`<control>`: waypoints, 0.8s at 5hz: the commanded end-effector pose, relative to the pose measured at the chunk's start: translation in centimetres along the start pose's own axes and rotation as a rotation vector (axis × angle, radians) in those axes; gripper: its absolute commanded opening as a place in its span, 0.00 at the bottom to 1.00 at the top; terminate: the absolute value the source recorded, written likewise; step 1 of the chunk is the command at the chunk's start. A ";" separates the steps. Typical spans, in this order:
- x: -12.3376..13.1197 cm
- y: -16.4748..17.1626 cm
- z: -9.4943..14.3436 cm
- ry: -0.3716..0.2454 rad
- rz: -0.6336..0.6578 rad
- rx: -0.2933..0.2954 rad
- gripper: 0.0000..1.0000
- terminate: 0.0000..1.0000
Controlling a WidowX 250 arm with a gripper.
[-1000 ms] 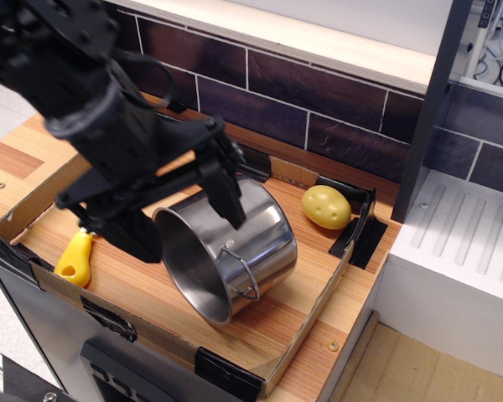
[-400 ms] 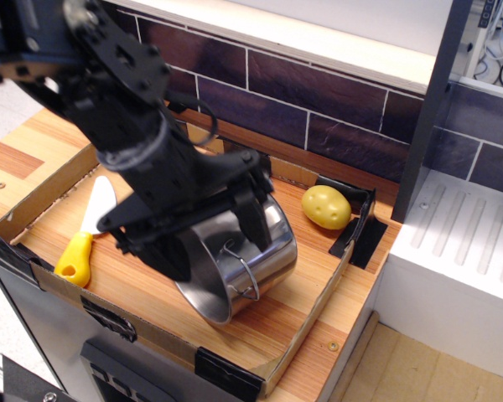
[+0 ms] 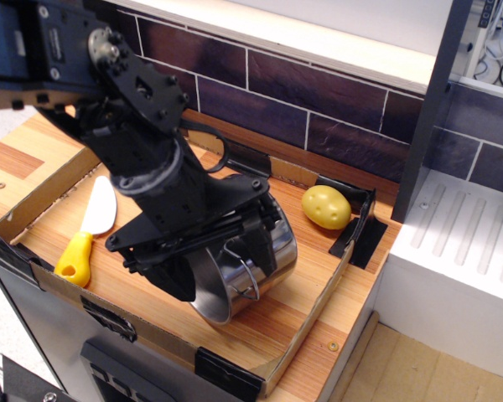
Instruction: Upright metal pot
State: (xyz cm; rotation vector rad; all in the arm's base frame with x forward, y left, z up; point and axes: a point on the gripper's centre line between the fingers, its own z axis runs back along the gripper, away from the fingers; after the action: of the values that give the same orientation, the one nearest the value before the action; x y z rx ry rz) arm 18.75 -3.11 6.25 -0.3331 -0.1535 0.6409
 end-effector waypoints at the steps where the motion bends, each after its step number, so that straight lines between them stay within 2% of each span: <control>1: 1.1 -0.3 0.5 -0.042 -0.042 -0.011 0.00 0.00; 2: 1.1 -0.4 0.5 -0.024 -0.058 -0.002 0.00 0.00; 3: 1.1 -0.1 1.1 -0.025 -0.047 0.071 0.00 0.00; 4: 1.3 0.2 1.9 -0.065 -0.042 0.194 0.00 0.00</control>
State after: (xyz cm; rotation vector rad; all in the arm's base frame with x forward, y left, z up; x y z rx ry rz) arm 18.39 -1.85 6.72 -0.1029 -0.1118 0.6347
